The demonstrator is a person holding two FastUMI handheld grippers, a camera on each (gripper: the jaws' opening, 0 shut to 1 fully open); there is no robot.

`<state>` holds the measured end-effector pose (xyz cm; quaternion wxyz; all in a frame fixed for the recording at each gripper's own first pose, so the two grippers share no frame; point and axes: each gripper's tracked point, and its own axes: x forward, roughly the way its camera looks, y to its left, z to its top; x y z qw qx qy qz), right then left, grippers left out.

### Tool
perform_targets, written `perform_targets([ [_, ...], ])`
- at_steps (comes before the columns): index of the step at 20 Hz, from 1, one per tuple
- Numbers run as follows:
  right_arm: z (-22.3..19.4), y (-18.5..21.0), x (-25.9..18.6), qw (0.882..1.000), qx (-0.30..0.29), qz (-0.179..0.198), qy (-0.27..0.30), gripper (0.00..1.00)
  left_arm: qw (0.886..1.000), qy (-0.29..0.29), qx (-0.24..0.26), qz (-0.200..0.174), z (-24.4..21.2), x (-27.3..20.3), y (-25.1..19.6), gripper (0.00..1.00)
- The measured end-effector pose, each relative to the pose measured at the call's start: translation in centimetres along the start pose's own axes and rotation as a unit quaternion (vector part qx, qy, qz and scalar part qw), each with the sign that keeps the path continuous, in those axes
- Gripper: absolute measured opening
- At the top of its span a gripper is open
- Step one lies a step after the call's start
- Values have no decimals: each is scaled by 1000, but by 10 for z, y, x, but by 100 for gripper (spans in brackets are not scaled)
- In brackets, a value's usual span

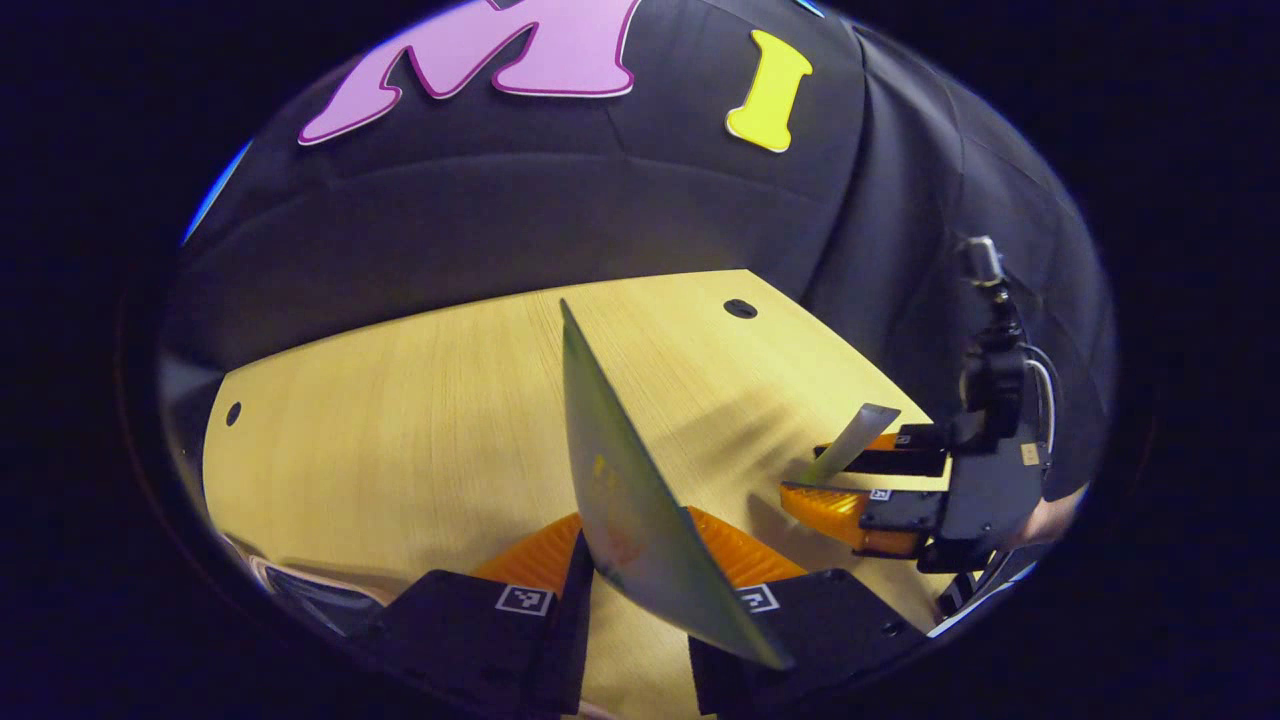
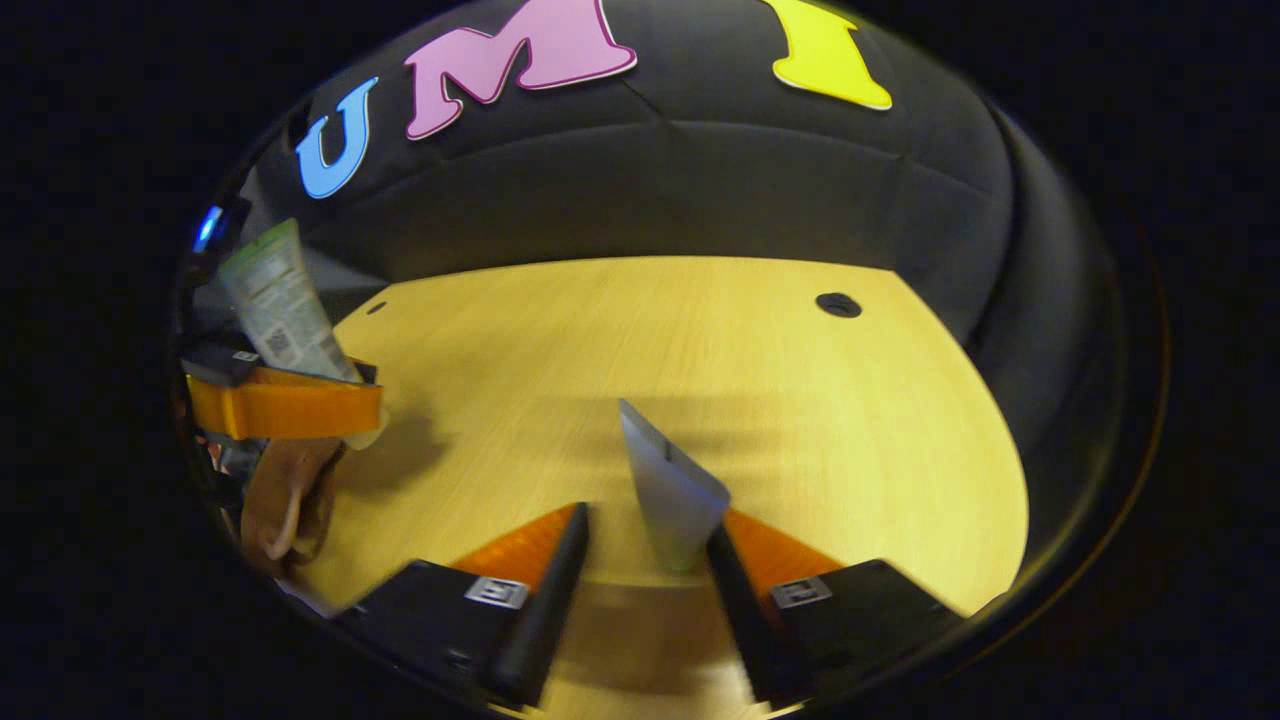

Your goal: First open the suitcase, pack the skin care products into it, and then close the suitcase.

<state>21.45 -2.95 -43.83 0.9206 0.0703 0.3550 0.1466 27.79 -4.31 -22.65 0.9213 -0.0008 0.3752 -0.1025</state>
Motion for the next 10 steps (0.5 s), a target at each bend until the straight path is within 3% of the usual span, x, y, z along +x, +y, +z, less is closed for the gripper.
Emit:
perform_targets([
  [2, 4, -6, 2, 1000, -2, -17, -6, 34, 1000, -11, 0, 8, 6, -14, 5, 49],
  [3, 4, -8, -2, 1000, -4, -23, -3, 27, 1000, -9, 1, 17, 6, -26, 10, 49],
  [4, 4, -6, -6, 1000, -1, -21, 0, 34, 1000, -5, 0, 27, 2, -39, 20, 49],
  [10, 24, 53, -70, 1000, -16, 2, -22, 33, 993, 77, -14, 85, -61, -138, 107, 49],
])
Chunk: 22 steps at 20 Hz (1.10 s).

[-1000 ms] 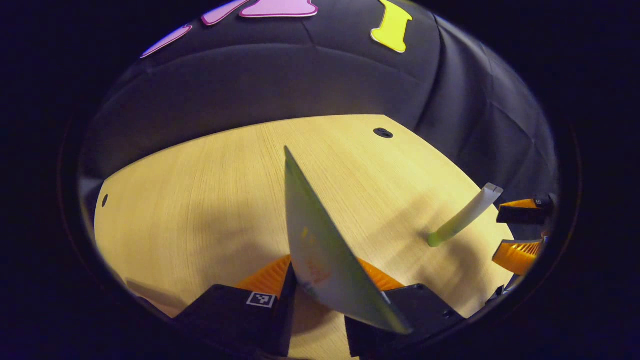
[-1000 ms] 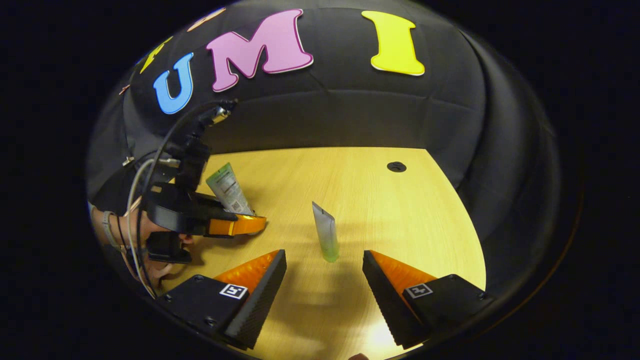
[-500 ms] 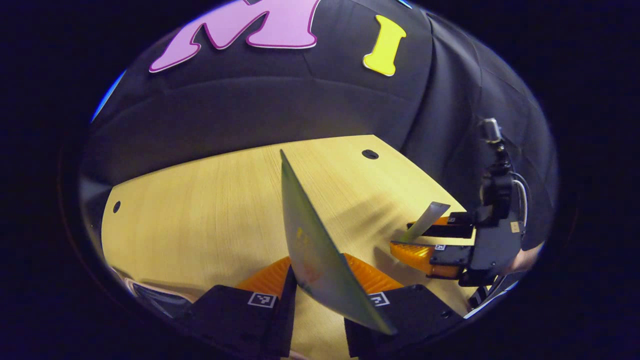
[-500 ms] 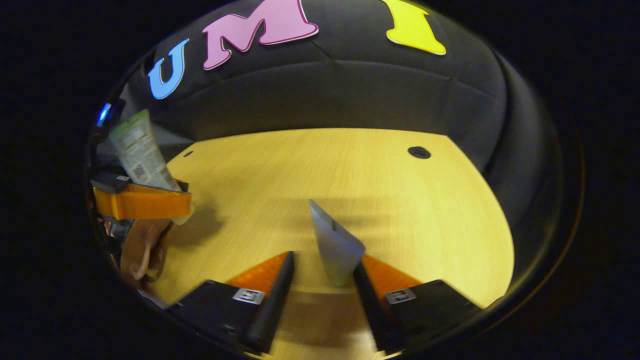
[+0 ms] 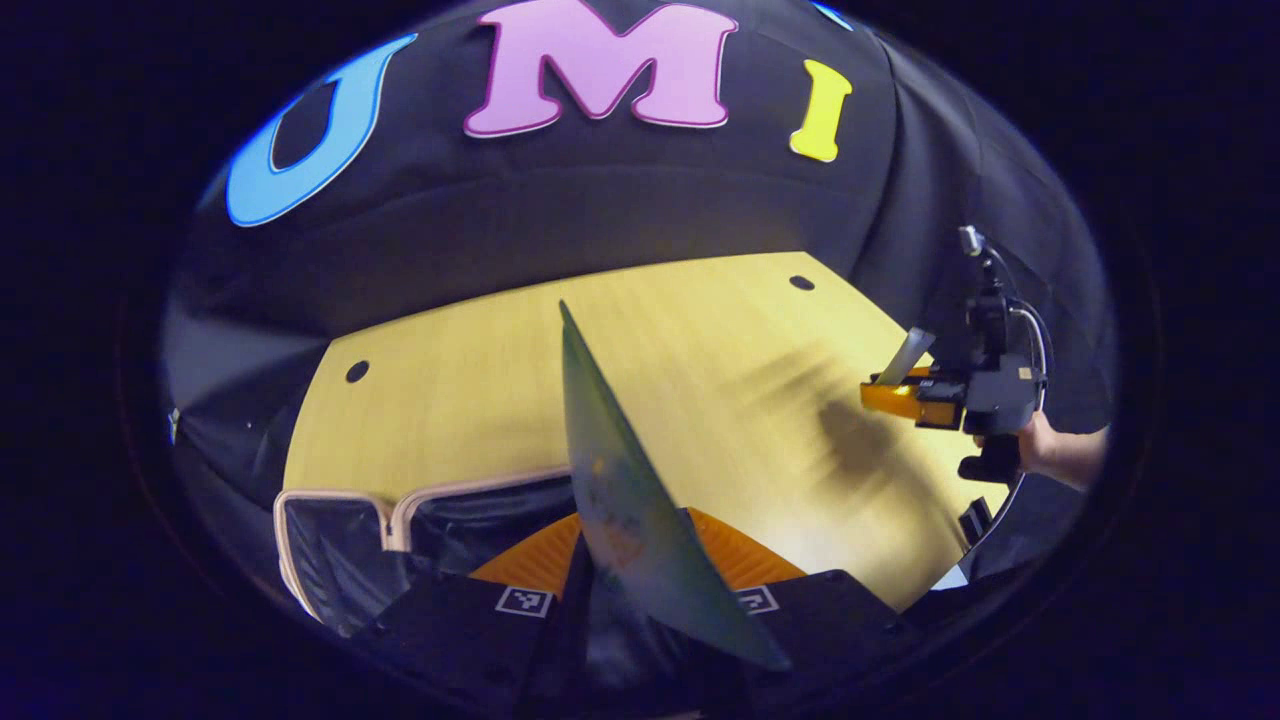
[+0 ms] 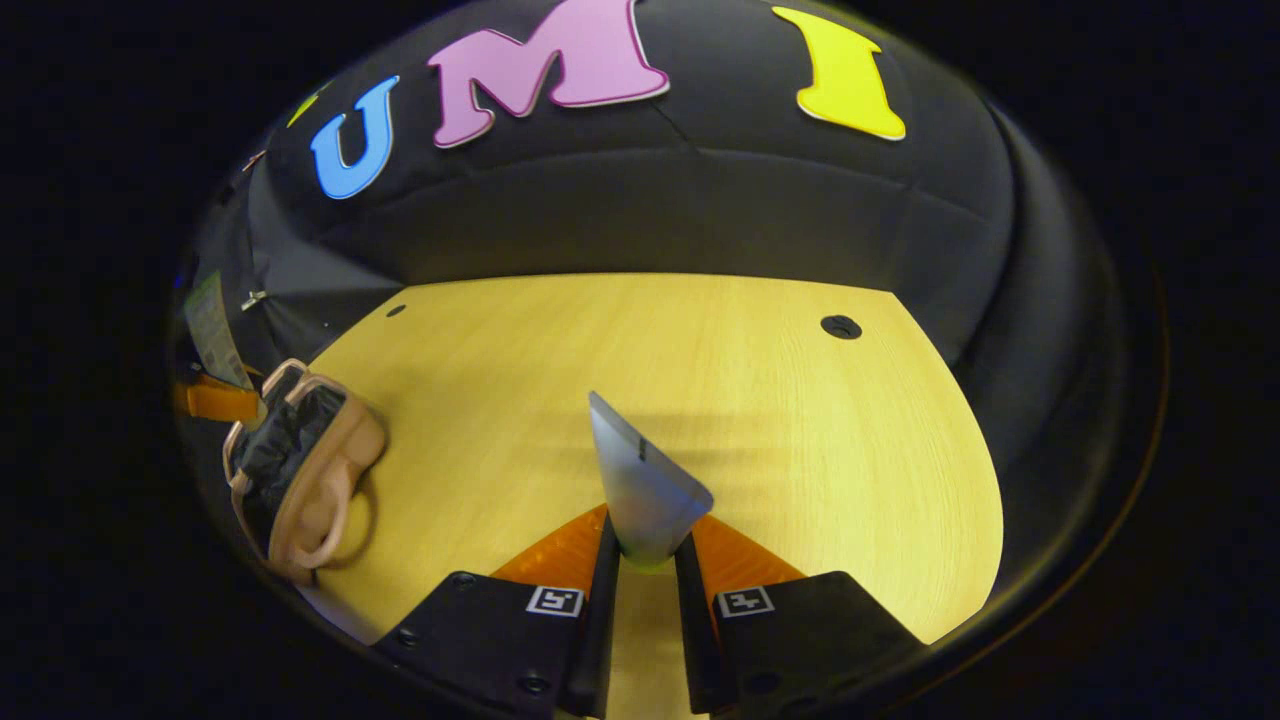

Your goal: First open the suitcase, pack the skin care products into it, and then close the suitcase.

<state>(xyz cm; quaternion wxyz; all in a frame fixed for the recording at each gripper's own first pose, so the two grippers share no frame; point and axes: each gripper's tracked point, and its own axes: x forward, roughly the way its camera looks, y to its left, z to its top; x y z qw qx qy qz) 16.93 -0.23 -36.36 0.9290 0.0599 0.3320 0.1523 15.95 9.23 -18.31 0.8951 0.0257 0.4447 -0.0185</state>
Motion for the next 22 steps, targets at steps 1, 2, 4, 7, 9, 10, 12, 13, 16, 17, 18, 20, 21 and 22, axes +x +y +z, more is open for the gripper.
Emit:
perform_targets([
  [1, 6, 20, -12, 1000, 10, 9, -8, 34, 1000, 20, -6, 3, -18, -11, 15, 48],
  [2, 13, 40, -25, 1000, 20, 17, -16, 34, 998, 54, -12, 1, -38, -17, 28, 49],
  [4, 23, 82, -47, 999, 29, 30, -34, 33, 989, 143, -42, -3, -91, -22, 48, 48],
  [7, 21, 138, -67, 998, 31, 48, -37, 33, 956, 269, -107, -37, -159, -12, 45, 48],
  [9, 14, 173, -78, 997, 25, 62, -31, 33, 939, 326, -105, -18, -198, -1, 58, 49],
  [10, 8, 188, -82, 997, 18, 68, -25, 33, 935, 340, -99, -2, -211, 3, 63, 46],
  [12, -7, 216, -88, 997, 3, 75, -5, 34, 930, 348, -121, -10, -217, 5, 55, 47],
  [13, -13, 230, -88, 997, -3, 80, 2, 33, 933, 336, -125, -28, -213, 5, 47, 47],
  [16, -32, 274, -87, 994, -13, 102, 32, 33, 952, 285, -100, -44, -200, -7, 50, 53],
  [17, -39, 287, -83, 993, -15, 109, 48, 33, 960, 260, -94, -46, -190, -13, 54, 58],
  [18, -47, 297, -78, 991, -17, 109, 70, 34, 967, 229, -92, -55, -178, -21, 57, 71],
  [20, -69, 316, -68, 986, -20, 106, 125, 34, 984, 139, -88, -65, -142, -40, 73, 72],
  [21, -83, 329, -66, 981, -21, 115, 157, 34, 989, 105, -86, -57, -129, -51, 86, 73],
  [22, -94, 343, -61, 975, -19, 125, 181, 34, 992, 75, -88, -41, -122, -59, 104, 77],
])
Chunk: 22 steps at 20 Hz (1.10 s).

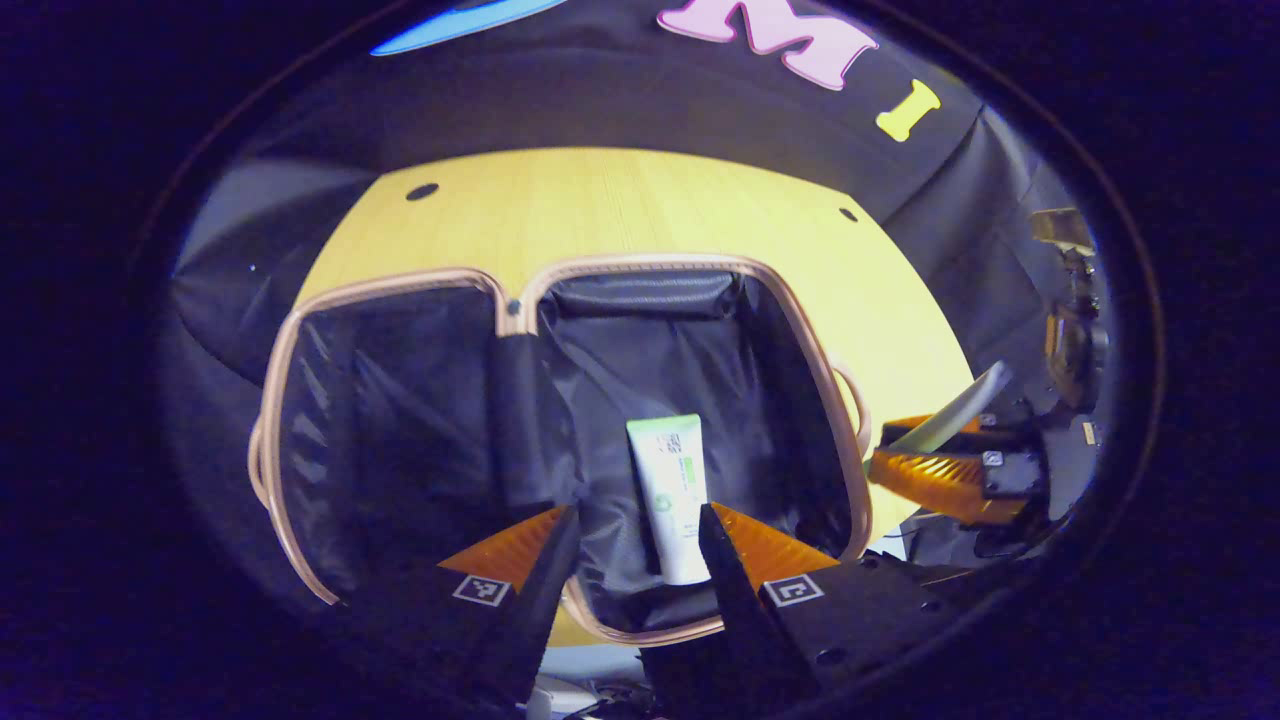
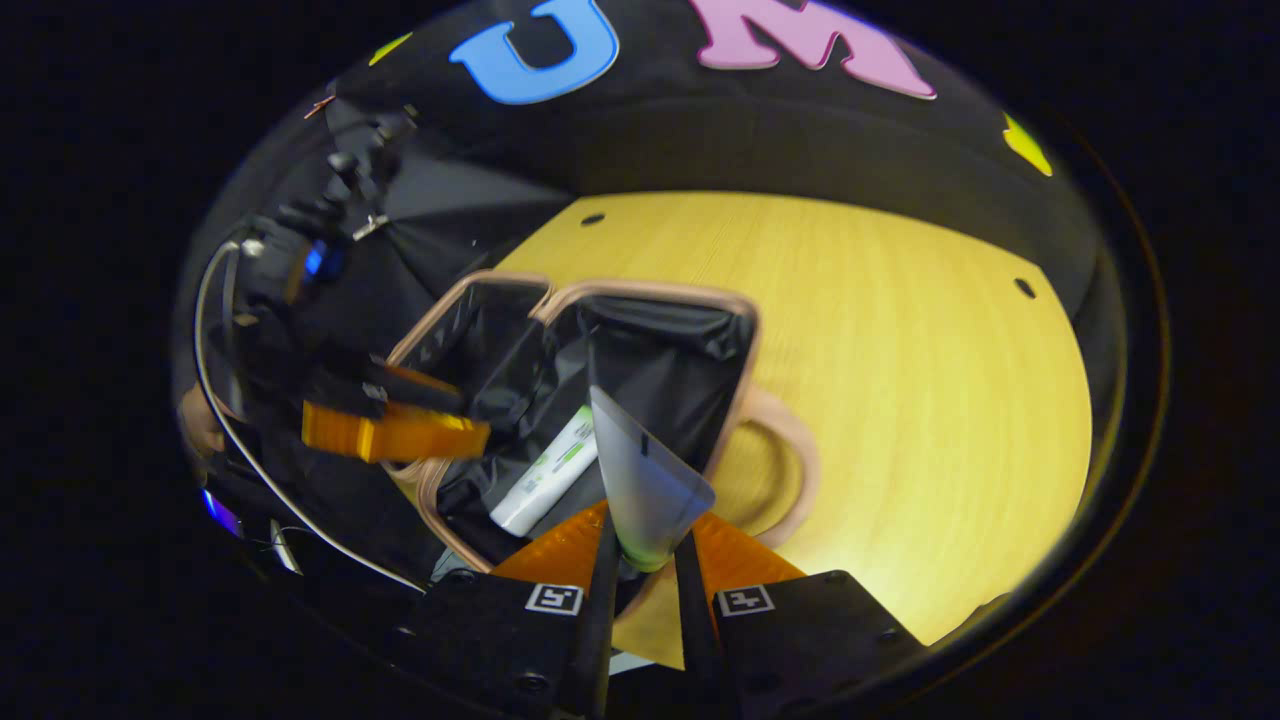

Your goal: First open the suitcase, pack the skin care products into it, and then close the suitcase.

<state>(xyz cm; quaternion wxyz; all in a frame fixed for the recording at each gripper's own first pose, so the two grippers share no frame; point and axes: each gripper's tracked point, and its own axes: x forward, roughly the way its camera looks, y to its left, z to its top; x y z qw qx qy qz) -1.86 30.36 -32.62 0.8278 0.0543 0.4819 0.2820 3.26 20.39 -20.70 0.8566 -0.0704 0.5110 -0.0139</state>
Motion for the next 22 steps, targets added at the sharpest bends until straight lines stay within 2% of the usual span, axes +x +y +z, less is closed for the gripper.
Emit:
perform_targets([
  [1, -7, 10, 14, 1000, 4, 5, 19, 34, 1000, -26, -8, 14, 6, -9, 19, 79],
  [3, -18, 16, 35, 997, 26, -9, 68, 34, 997, -52, -41, 45, 6, -27, 62, 81],
  [7, -39, 8, 63, 987, 74, -53, 134, 34, 984, -53, -126, 117, -46, -62, 136, 83],
  [11, -40, 20, 72, 983, 117, -45, 136, 35, 970, -38, -155, 184, -75, -92, 214, 84],
  [14, -31, 44, 50, 988, 104, 3, 111, 69, 967, -33, -143, 209, -80, -91, 251, 84],
  [16, -20, 48, 28, 992, 97, 18, 74, 91, 968, -47, -150, 194, -67, -84, 262, 84],
  [19, -6, 45, 4, 993, 113, 21, 31, 90, 957, -56, -217, 184, -48, -66, 287, 83],
  [20, -1, 40, -3, 993, 115, 17, 21, 90, 952, -52, -238, 184, -49, -57, 297, 85],
  [21, 2, 34, -9, 993, 116, 10, 14, 90, 949, -35, -251, 185, -55, -47, 304, 82],
  [22, 6, 29, -13, 993, 118, 4, 8, 90, 948, -16, -257, 187, -64, -38, 309, 83],
])
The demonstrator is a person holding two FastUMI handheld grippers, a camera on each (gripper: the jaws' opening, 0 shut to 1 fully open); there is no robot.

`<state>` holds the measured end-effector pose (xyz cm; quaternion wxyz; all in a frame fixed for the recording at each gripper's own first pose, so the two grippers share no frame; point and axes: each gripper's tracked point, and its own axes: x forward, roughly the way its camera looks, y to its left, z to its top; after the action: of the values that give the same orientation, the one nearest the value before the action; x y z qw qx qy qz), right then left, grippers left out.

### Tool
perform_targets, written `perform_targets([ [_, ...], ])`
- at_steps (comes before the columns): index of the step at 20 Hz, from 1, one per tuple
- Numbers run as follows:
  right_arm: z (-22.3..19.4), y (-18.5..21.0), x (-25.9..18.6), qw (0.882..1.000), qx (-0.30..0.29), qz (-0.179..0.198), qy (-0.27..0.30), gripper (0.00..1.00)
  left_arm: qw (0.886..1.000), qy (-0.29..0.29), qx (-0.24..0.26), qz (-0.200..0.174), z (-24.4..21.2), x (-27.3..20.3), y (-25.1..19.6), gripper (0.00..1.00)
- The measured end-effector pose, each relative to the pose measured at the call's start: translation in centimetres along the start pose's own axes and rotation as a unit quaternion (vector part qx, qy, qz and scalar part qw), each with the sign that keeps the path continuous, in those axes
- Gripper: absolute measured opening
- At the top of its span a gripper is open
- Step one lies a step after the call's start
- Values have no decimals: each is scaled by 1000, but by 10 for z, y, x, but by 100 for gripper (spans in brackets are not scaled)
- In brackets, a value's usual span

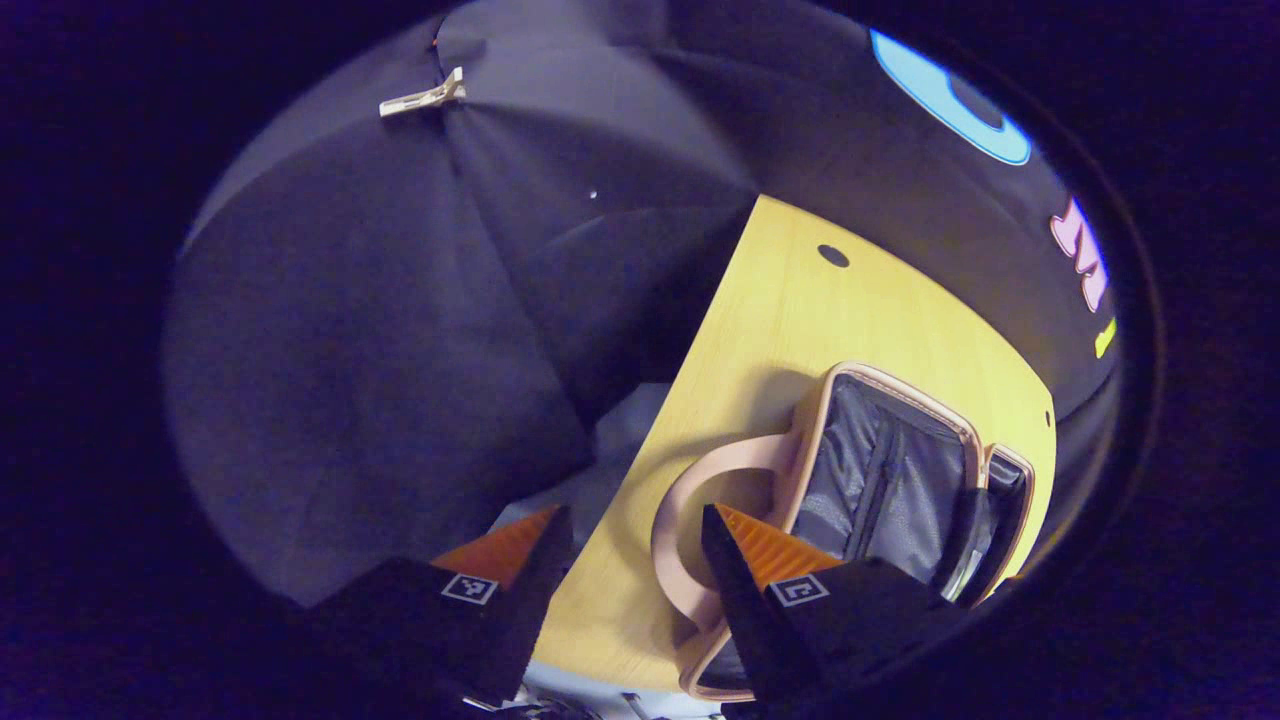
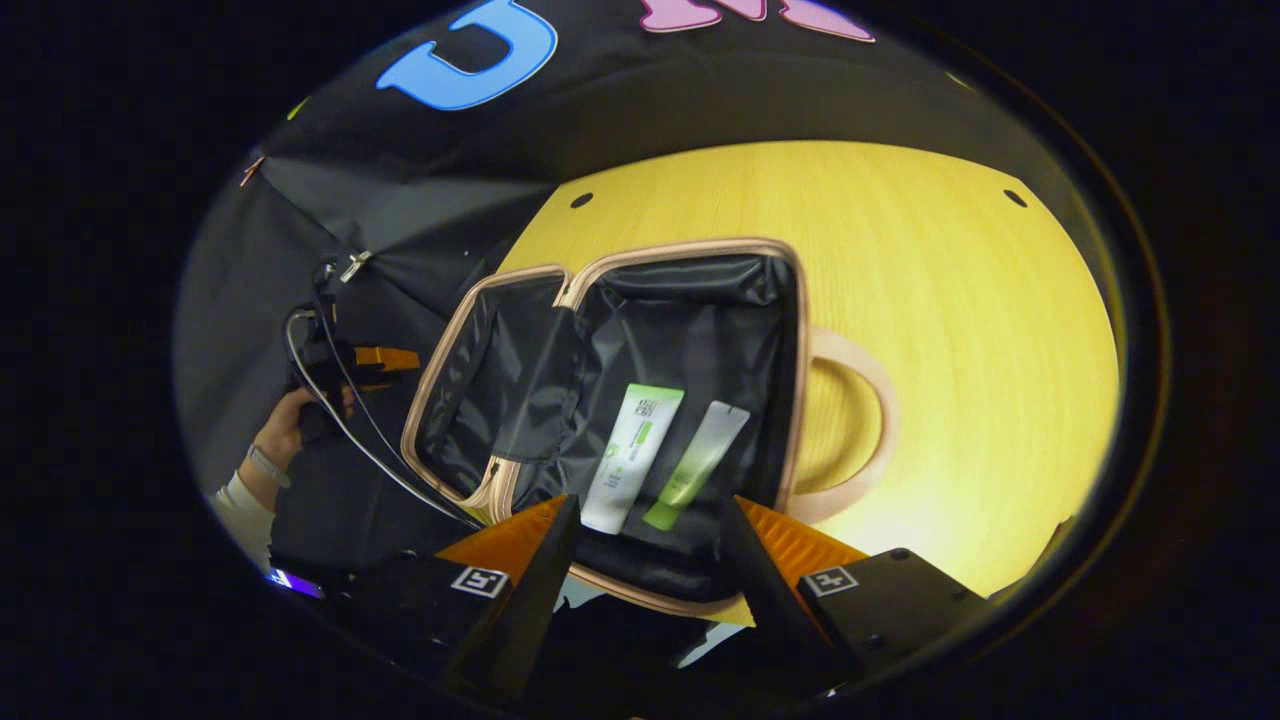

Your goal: First open the suitcase, pack the skin care products into it, and then close the suitcase.

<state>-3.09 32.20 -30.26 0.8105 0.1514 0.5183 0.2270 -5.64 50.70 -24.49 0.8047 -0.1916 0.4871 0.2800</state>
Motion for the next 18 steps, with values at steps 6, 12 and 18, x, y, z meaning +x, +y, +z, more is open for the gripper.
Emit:
perform_targets([
  [6, 6, -14, -20, 999, 29, -14, -23, 90, 997, 72, 32, 22, -22, 29, -6, 78],
  [12, 14, 4, -29, 999, 12, 3, -44, 90, 998, 25, 50, -35, -8, 14, -43, 12],
  [18, 37, -2, -38, 996, -17, 27, -81, 90, 986, -100, 99, -90, 43, -125, -100, 7],
])
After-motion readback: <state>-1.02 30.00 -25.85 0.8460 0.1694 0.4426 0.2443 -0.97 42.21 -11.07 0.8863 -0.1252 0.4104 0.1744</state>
